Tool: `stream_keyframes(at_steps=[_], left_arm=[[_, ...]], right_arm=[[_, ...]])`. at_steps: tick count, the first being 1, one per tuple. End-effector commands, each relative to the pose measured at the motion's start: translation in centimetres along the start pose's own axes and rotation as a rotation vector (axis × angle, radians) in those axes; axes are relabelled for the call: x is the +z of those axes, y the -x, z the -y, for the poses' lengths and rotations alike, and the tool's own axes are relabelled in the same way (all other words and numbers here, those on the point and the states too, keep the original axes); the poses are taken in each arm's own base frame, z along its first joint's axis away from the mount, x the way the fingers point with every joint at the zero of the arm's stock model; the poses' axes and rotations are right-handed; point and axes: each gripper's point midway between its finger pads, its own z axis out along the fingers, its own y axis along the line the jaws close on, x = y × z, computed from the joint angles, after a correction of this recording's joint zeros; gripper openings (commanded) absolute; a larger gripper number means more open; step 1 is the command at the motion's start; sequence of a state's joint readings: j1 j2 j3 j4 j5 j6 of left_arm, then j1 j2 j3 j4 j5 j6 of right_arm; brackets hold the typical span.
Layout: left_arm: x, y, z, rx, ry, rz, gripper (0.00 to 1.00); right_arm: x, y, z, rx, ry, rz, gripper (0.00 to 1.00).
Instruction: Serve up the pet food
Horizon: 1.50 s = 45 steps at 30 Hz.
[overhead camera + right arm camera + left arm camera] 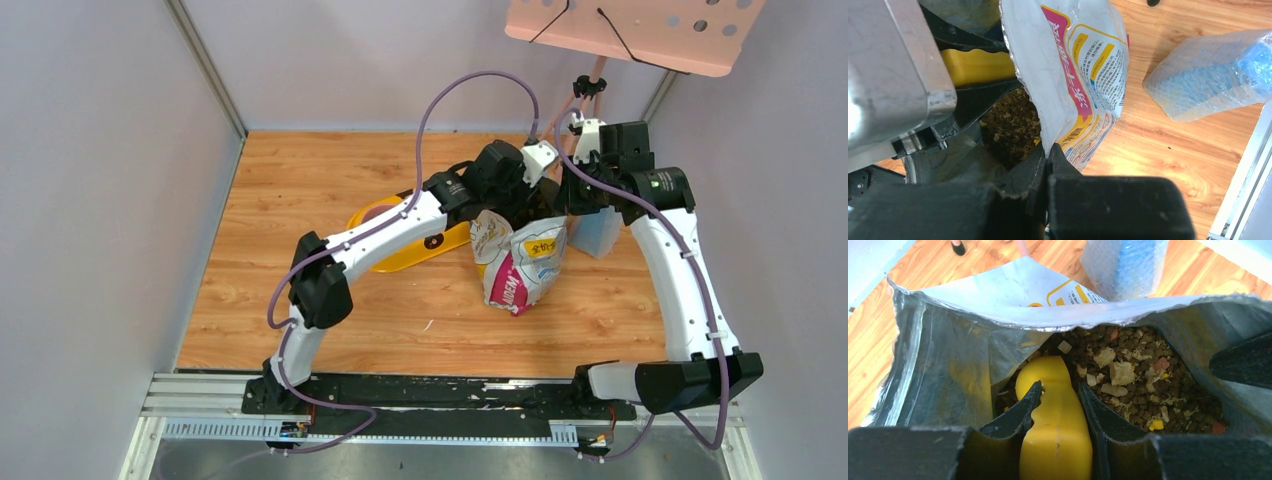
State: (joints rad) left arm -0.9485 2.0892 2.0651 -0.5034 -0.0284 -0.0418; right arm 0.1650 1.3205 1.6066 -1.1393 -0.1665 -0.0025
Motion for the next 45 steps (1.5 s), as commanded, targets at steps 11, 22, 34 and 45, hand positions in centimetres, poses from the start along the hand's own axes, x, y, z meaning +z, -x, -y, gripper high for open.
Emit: stream_keyframes(at_steps=[11, 22, 34, 45], left_arm=[[-3.8, -3.2, 7.6, 0.082, -0.494, -0.124, 0.0], [-4.3, -2.8, 8.6, -0.01, -0.598, -0.121, 0.0], [-3.4, -0.5, 4.8, -0.121, -0.36, -0.077, 0.0], [-4.1, 2.2, 4.9, -0.224, -0.432, -0.014, 0.0]], right_arm=[[-3.1, 5.0, -2.1, -0.013, 0.098, 0.246, 0.0], [-3.1, 4.6, -1.9, -0.01, 0.09, 0.235, 0.0], [-3.2, 4.8, -1.3, -0.012, 0.061, 0.245, 0.0], [-3.0, 4.9, -1.0, -0.004, 0.048, 0.239, 0.0]])
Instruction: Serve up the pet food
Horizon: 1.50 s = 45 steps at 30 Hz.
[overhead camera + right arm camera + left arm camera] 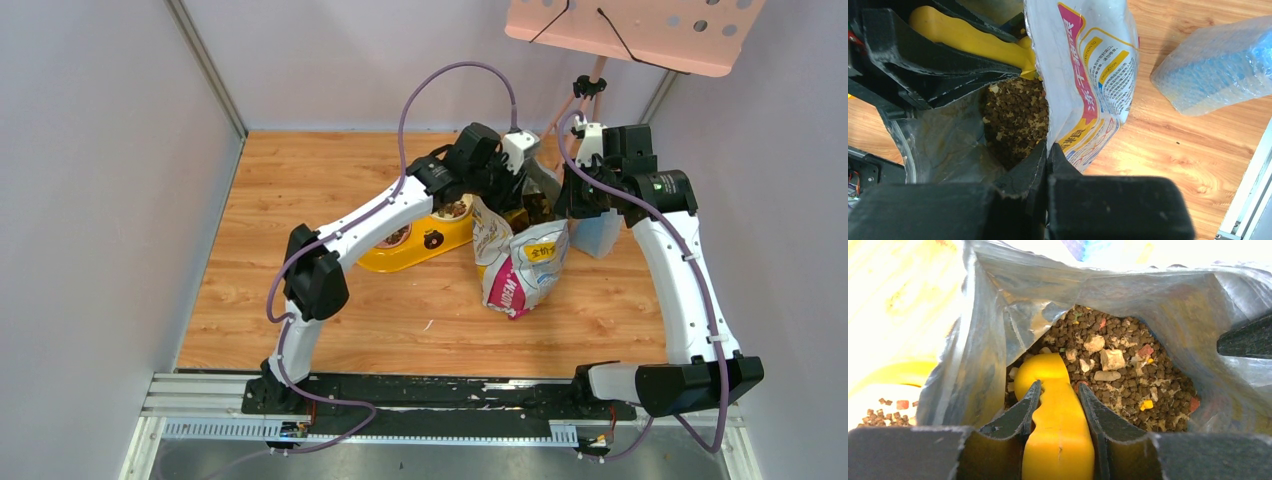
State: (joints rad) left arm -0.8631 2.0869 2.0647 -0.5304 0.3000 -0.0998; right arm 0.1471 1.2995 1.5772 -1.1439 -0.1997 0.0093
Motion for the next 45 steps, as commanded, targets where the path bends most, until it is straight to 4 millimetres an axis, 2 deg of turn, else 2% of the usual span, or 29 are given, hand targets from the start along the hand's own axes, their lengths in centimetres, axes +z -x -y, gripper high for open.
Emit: stream_keyframes(at_steps=[1, 8, 15, 25, 27, 33, 34, 35, 36, 39, 45], left_arm=[[-2.3, 2.4, 4.6, -0.132, -0.18, 0.021, 0.0], [-3.1, 3.9, 4.3, -0.202, -0.259, 0.065, 0.0], [-3.5, 4.8, 5.5, -0.216, -0.374, 0.083, 0.0], [-3.6, 4.2, 5.4, -0.264, -0.4, 0.064, 0.0], [-4.1, 4.5, 4.6, -0.285, -0.372, 0.074, 0.0], [-7.3, 7.1, 2.3, -0.354, -0.331, 0.153, 0.0], [-7.9, 8.1, 2.5, -0.383, -0.359, 0.186, 0.0], [-8.1, 7.4, 2.4, -0.418, -0.407, 0.167, 0.0], [-8.3, 8.1, 2.4, -0.45, -0.441, 0.19, 0.0], [-8.9, 8.2, 2.0, -0.517, -0.521, 0.179, 0.0], [-10.0, 10.0, 2.5, -0.468, -0.568, 0.227, 0.0]], right_arm=[[-2.9, 5.7, -1.1, -0.034, 0.028, 0.249, 0.0], [-2.9, 5.8, -0.8, -0.036, 0.014, 0.247, 0.0], [-2.4, 5.8, -0.5, -0.031, 0.007, 0.232, 0.0], [-1.3, 5.4, -0.3, -0.033, 0.007, 0.199, 0.0], [-1.2, 5.4, -0.2, -0.037, 0.006, 0.195, 0.0], [-0.6, 4.9, 0.2, -0.054, -0.007, 0.174, 0.0], [-0.5, 4.8, 0.4, -0.059, -0.012, 0.17, 0.0], [-0.3, 4.9, 0.5, -0.061, -0.016, 0.17, 0.0], [-0.2, 4.9, 0.7, -0.065, -0.022, 0.169, 0.0], [0.2, 5.0, 1.2, -0.075, -0.039, 0.162, 0.0], [1.0, 4.4, 1.8, -0.072, -0.056, 0.136, 0.0]])
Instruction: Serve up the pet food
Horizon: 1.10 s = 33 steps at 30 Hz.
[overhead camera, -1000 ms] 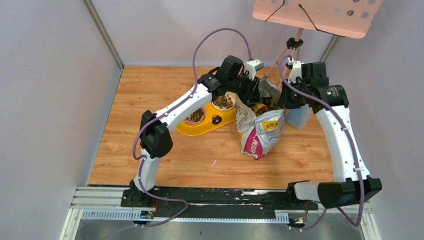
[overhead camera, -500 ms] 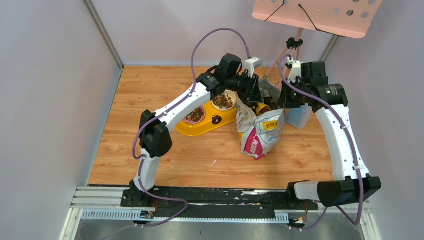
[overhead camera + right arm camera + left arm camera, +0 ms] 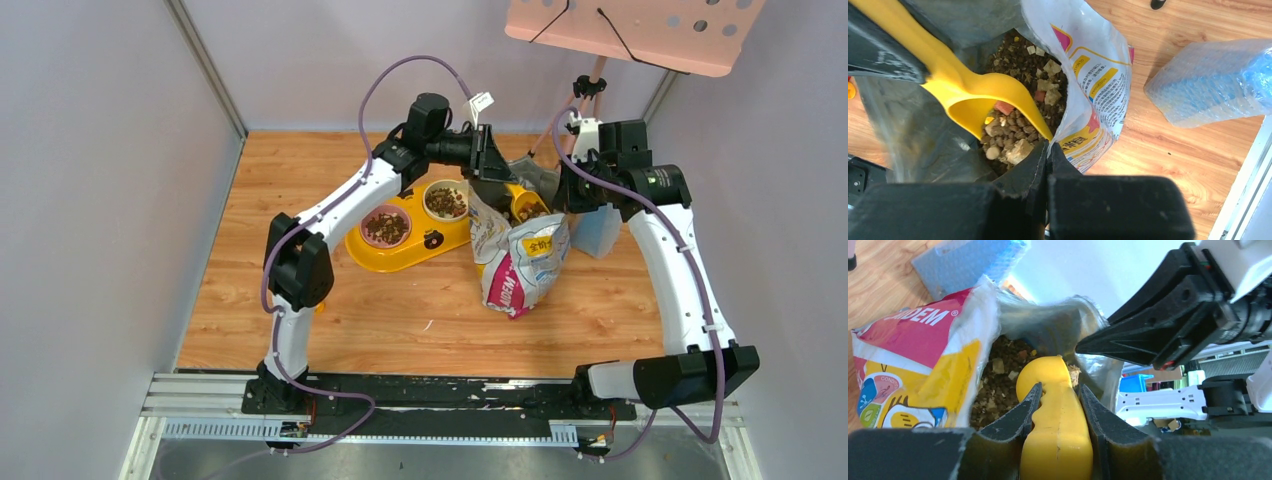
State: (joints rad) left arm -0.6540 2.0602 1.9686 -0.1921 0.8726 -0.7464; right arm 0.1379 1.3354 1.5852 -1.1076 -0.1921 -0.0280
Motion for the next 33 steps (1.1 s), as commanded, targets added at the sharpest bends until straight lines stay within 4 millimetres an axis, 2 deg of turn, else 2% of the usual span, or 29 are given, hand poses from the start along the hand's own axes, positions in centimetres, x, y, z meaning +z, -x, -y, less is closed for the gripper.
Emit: stream_keyframes(at_steps=[1, 6, 11, 17, 24, 26, 27, 29, 33], left_arm=[[-2.2, 2.9, 6.5, 0.104, -0.138, 0.059, 0.0], [-3.5, 4.5, 7.2, 0.133, -0.101, 0.12, 0.0], [-5.1, 6.1, 5.3, 0.048, 0.015, 0.206, 0.0], [-7.2, 7.5, 4.3, -0.045, 0.078, 0.287, 0.0], [-8.2, 8.2, 5.1, -0.03, 0.094, 0.319, 0.0], [-7.2, 8.1, 4.7, -0.076, 0.068, 0.304, 0.0], [-6.4, 7.7, 3.6, -0.109, 0.068, 0.282, 0.0], [-6.1, 7.6, 2.7, -0.126, 0.073, 0.267, 0.0], [-8.4, 7.2, 1.3, -0.19, 0.077, 0.273, 0.0]], right_arm=[[-0.1, 3.5, 1.2, -0.04, -0.046, 0.127, 0.0], [-0.4, 3.6, 1.7, -0.049, -0.077, 0.132, 0.0], [-0.6, 3.2, 2.2, -0.061, -0.105, 0.129, 0.0], [-0.4, 2.3, 2.7, -0.074, -0.129, 0.11, 0.0], [-0.6, 2.9, 2.9, -0.085, -0.136, 0.117, 0.0], [-0.5, 2.8, 2.9, -0.088, -0.135, 0.112, 0.0], [-0.3, 2.8, 2.9, -0.09, -0.133, 0.106, 0.0], [-0.2, 2.8, 2.9, -0.091, -0.134, 0.101, 0.0], [-0.4, 3.0, 3.0, -0.096, -0.14, 0.105, 0.0]])
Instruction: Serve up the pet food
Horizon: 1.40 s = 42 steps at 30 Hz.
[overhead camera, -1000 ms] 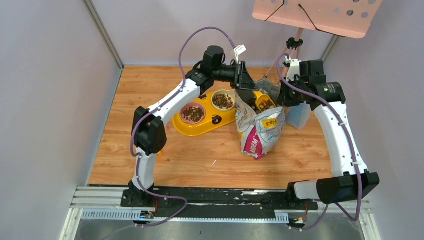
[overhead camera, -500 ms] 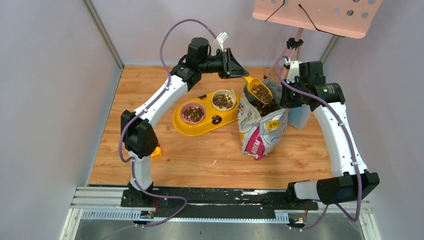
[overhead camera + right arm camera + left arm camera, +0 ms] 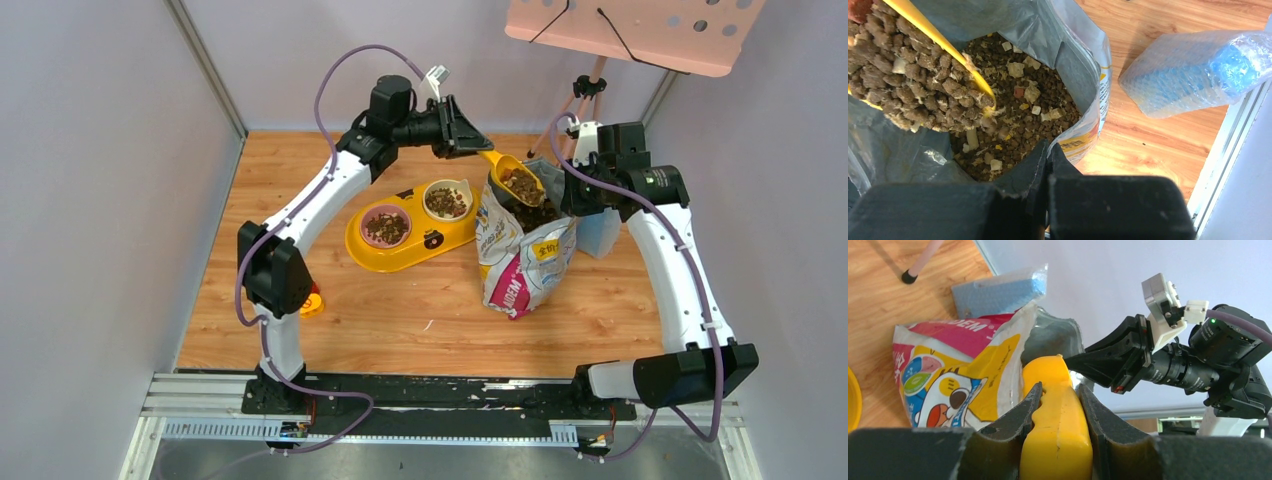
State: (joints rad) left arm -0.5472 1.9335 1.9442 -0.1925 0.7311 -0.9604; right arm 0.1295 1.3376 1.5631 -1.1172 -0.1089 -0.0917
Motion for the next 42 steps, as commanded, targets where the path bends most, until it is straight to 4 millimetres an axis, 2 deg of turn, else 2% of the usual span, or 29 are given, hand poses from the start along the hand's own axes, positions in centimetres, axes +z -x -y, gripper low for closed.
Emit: stream_keyframes(at_steps=[1, 3, 5, 8, 9, 11, 13, 14, 16, 19, 20, 23, 27, 31, 33, 34, 35, 36, 37, 38, 39, 40, 41, 42], left_arm=[[-2.1, 1.6, -0.4, -0.053, -0.013, 0.045, 0.0], [-0.5, 0.4, -1.9, -0.076, -0.001, -0.002, 0.0], [0.2, 0.6, -0.9, -0.015, -0.034, -0.011, 0.0], [-1.4, 2.2, 1.6, 0.093, -0.074, 0.009, 0.0], [-2.7, 2.9, 2.1, 0.126, -0.073, 0.026, 0.0], [-3.5, 3.2, 1.3, 0.08, -0.048, 0.047, 0.0], [-2.2, 2.5, 0.5, 0.036, -0.06, 0.029, 0.0], [-1.4, 1.8, 1.2, 0.041, -0.078, 0.008, 0.0], [-1.1, 1.5, 1.1, 0.036, -0.091, -0.018, 0.0], [-2.3, 1.8, 1.3, -0.006, -0.119, -0.044, 0.0], [-2.8, 2.0, 0.6, -0.05, -0.113, -0.049, 0.0], [-3.5, 0.9, 0.3, -0.098, -0.14, -0.104, 0.0], [-4.3, 0.6, 0.6, -0.145, -0.177, -0.133, 0.0], [-5.2, 1.4, 0.3, -0.249, -0.188, -0.136, 0.0], [-5.0, 1.9, 0.0, -0.305, -0.187, -0.112, 0.0], [-4.3, 2.2, -0.6, -0.374, -0.175, -0.099, 0.0], [-3.6, 2.3, 0.0, -0.367, -0.194, -0.097, 0.0], [-2.5, 2.2, -0.7, -0.379, -0.199, -0.105, 0.0], [-1.7, 2.0, 0.7, -0.349, -0.228, -0.124, 0.0], [-1.0, 1.5, 0.2, -0.359, -0.229, -0.153, 0.0], [-0.9, 1.6, 0.9, -0.353, -0.244, -0.16, 0.0], [-1.6, 1.9, 1.9, -0.325, -0.272, -0.153, 0.0], [-2.4, 2.6, 1.3, -0.354, -0.267, -0.138, 0.0], [-3.4, 3.1, 2.1, -0.336, -0.28, -0.119, 0.0]], right_arm=[[-0.7, 3.7, 1.2, -0.039, -0.055, 0.135, 0.0], [-0.3, 3.4, 1.1, -0.038, -0.05, 0.122, 0.0], [-0.1, 3.5, 1.1, -0.034, -0.049, 0.118, 0.0], [-0.6, 4.2, 1.3, -0.041, -0.06, 0.137, 0.0], [-0.7, 4.4, 1.4, -0.048, -0.062, 0.143, 0.0], [-0.9, 4.3, 1.5, -0.059, -0.071, 0.147, 0.0], [-0.7, 4.1, 1.6, -0.062, -0.072, 0.142, 0.0], [-0.6, 4.2, 1.5, -0.06, -0.068, 0.142, 0.0], [-0.5, 4.3, 1.4, -0.059, -0.062, 0.139, 0.0], [-0.6, 4.5, 1.5, -0.069, -0.065, 0.144, 0.0], [-0.6, 4.5, 1.5, -0.072, -0.066, 0.141, 0.0], [-0.2, 4.4, 1.6, -0.074, -0.067, 0.131, 0.0], [-0.2, 4.9, 2.0, -0.093, -0.084, 0.133, 0.0], [-1.1, 6.0, 1.3, -0.112, -0.052, 0.17, 0.0], [-1.6, 6.0, 1.3, -0.116, -0.051, 0.178, 0.0], [-1.7, 5.9, 1.3, -0.117, -0.055, 0.175, 0.0], [-1.6, 5.5, 1.4, -0.12, -0.058, 0.163, 0.0], [-1.4, 5.1, 1.6, -0.123, -0.064, 0.149, 0.0], [-1.2, 4.7, 1.7, -0.124, -0.067, 0.135, 0.0], [-1.0, 4.4, 1.7, -0.124, -0.066, 0.123, 0.0], [-0.8, 4.2, 1.7, -0.126, -0.065, 0.113, 0.0], [-0.9, 4.3, 1.7, -0.133, -0.066, 0.11, 0.0], [-1.0, 4.4, 1.9, -0.141, -0.072, 0.11, 0.0], [-1.1, 4.6, 2.1, -0.15, -0.085, 0.112, 0.0]])
